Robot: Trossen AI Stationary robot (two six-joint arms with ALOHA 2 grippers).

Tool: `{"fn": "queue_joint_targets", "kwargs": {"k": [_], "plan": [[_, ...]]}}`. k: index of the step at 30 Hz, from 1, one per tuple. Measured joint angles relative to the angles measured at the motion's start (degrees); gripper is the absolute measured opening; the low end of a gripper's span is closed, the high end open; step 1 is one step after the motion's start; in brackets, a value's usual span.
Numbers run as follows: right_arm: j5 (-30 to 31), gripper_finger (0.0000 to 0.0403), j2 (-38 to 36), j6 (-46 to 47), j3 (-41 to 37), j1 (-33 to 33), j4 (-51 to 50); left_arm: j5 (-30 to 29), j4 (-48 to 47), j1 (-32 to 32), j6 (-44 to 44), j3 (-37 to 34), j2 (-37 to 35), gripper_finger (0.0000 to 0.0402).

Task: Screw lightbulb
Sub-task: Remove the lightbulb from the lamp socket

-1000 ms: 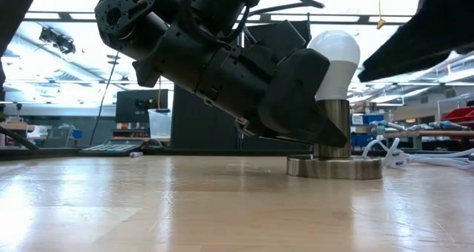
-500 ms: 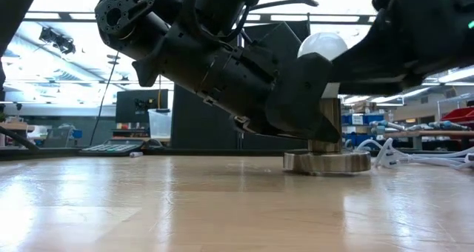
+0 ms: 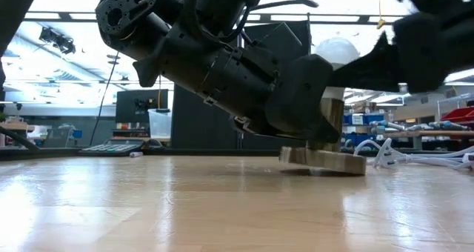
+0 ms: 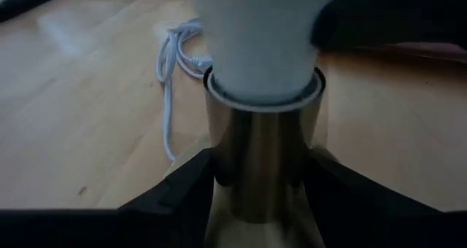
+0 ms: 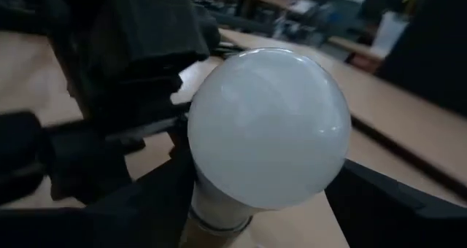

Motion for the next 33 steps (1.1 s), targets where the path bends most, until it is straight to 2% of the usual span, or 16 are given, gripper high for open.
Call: {"fn": "queue_joint_targets", "kwargs": {"k": [5,7,14,20,25,28,31,33], "plan": [[10.57,0.0281,0.00,2.22,0.05,4.24,-4.17,-0.43,0.86,0.09,0.27,0.23,-0.18,0.0207],[12.30,0.0276,-0.01,1.09,0.01,5.16,-4.36,-0.14,0.33,-0.04,0.20,0.17,-0.26,0.0207],[1.59,0.0267,-0.04,4.20,0.01,3.10,-4.83,0.13,0.10,-0.02,0.19,0.04,-0.11,0.0207],[-4.78,0.0252,-0.04,7.85,0.03,0.47,-6.57,6.87,-0.38,-0.04,0.17,0.04,-0.11,0.0207],[-10.35,0.0243,-0.17,8.65,0.05,-1.27,-6.04,7.39,0.52,-0.02,2.27,0.04,-0.10,0.0213],[-13.93,0.0243,-0.22,9.83,0.16,-2.56,-5.60,8.06,3.57,0.32,3.23,0.09,1.34,0.0219],[-17.91,0.0243,-0.24,9.08,0.20,-3.61,-4.45,12.29,7.55,1.00,3.31,0.20,3.72,0.0223],[-19.92,0.0243,0.07,8.02,-0.08,-3.97,-4.75,13.08,9.66,1.16,3.30,0.20,4.86,0.0224]]}}
